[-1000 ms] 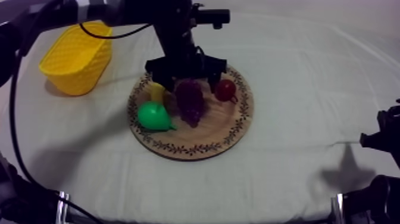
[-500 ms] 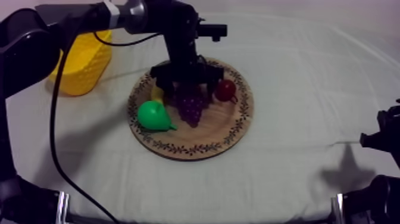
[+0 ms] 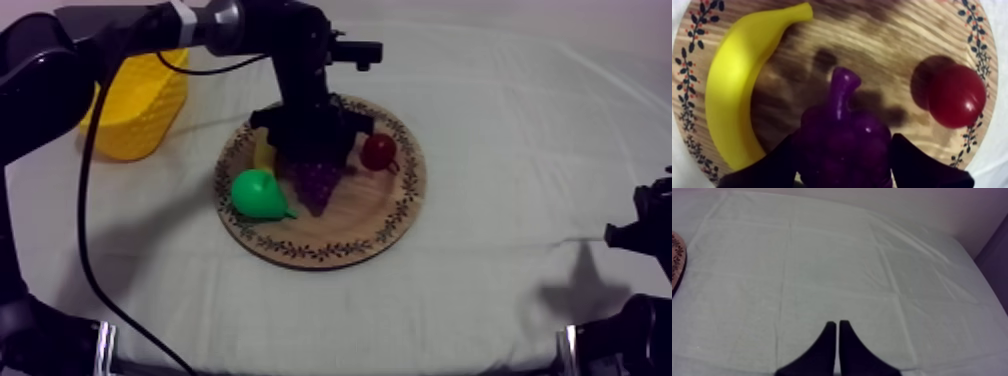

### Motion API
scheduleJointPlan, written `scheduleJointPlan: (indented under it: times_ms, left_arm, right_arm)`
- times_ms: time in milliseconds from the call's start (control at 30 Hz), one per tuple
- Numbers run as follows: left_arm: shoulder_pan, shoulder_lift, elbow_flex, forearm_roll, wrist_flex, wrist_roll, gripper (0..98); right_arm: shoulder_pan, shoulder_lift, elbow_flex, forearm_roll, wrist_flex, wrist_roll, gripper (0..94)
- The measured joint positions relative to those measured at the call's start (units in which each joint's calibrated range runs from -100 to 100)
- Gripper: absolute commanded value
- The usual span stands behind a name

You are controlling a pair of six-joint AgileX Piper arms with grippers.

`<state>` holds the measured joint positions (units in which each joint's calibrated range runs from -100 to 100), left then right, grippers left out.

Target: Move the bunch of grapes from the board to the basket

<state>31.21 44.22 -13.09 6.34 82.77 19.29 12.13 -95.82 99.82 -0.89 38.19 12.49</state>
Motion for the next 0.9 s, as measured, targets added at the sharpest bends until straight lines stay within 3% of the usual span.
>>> scheduleJointPlan:
  times_ms: [500,900]
  left_arm:
    - [0.78,-16.05,-0.98,-1.04,6.23,-2.56,49.6]
    - [-2.77,-25.31,-2.5,-1.05,11.61,-4.54,50.2]
  right_arm:
    - [0.0,0.0,0.0,0.0,0.0,0.0,0.3]
    - [0.0,0.0,0.0,0.0,0.0,0.0,0.3]
